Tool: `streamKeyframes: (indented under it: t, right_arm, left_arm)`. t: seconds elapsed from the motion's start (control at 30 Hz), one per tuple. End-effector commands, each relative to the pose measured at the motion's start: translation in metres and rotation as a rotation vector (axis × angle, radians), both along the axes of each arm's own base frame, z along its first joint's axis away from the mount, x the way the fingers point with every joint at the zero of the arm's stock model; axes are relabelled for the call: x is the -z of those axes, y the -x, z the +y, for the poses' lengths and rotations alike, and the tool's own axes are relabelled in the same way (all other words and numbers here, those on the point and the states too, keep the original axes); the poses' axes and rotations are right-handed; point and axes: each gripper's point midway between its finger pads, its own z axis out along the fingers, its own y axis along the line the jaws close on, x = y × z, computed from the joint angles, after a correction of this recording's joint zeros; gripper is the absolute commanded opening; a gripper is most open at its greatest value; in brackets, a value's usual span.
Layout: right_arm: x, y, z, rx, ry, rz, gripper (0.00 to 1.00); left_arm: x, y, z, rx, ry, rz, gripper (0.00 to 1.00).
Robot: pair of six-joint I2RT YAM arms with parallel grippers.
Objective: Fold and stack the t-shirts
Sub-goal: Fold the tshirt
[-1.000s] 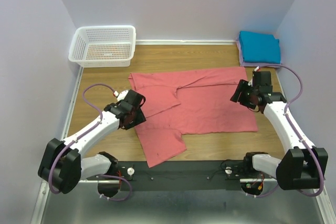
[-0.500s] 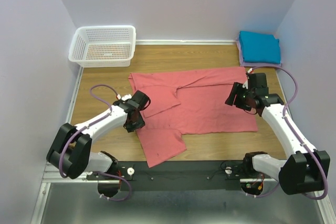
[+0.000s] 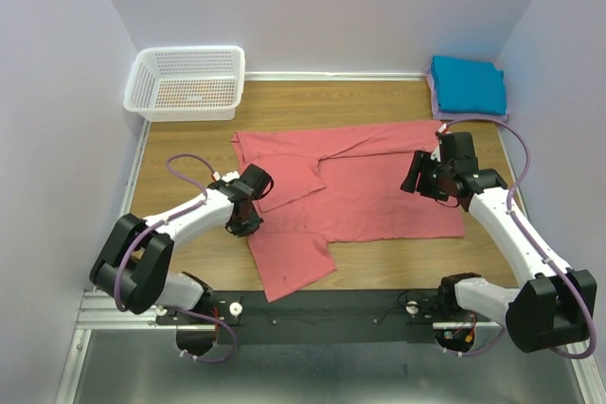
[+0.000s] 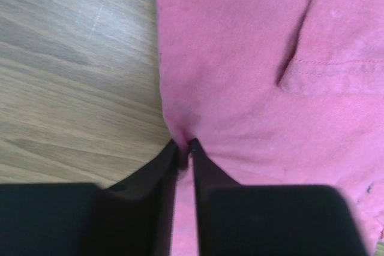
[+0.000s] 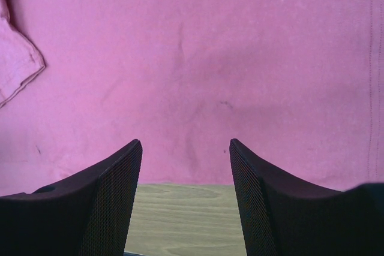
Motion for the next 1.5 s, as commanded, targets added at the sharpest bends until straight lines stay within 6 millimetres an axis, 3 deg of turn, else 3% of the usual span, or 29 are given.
streamKeyframes:
  t: [0.0,0.1,0.27,0.43,0.6,0.73,0.87,0.97,1.23,1.47]
  right_arm:
    - [-0.004,-0.002,-0.005,0.023,0.026,-0.008,0.68]
    - [0.001,-0.002,-0.008,0.045,0.038,0.008,0.68]
    - [0.016,0.003,-0.024,0.126,0.102,0.078,0.75]
    - [0.03,0.009,-0.042,0.224,0.127,0.136,0.7]
    - [0.061,0.026,-0.059,0.347,0.062,0.27,0.7]
    - [0.077,0.035,-0.086,0.498,0.018,0.342,0.7]
    - [0.08,0.042,-0.117,0.622,0.048,0.356,0.68]
    - [0.087,0.05,-0.129,0.683,0.047,0.393,0.64]
    - [0.098,0.076,-0.148,0.757,0.122,0.484,0.59]
    - [0.099,0.088,-0.153,0.785,0.144,0.559,0.56]
  left_arm:
    - [0.007,0.005,-0.001,-0.022,0.016,0.0,0.13]
    - [0.0,0.003,0.0,-0.02,0.011,-0.011,0.01]
    - [-0.007,0.001,-0.002,-0.007,0.024,-0.027,0.0]
    - [-0.016,-0.005,-0.011,0.025,0.077,-0.075,0.0]
    - [-0.02,-0.008,-0.009,0.051,0.069,-0.106,0.0]
    - [-0.021,-0.011,-0.009,0.084,0.069,-0.127,0.0]
    - [-0.025,-0.014,-0.012,0.105,0.084,-0.158,0.0]
    - [-0.027,-0.019,-0.012,0.132,0.08,-0.186,0.0]
    - [-0.028,-0.024,-0.017,0.169,0.09,-0.207,0.0]
    - [-0.028,-0.026,-0.016,0.175,0.082,-0.211,0.0]
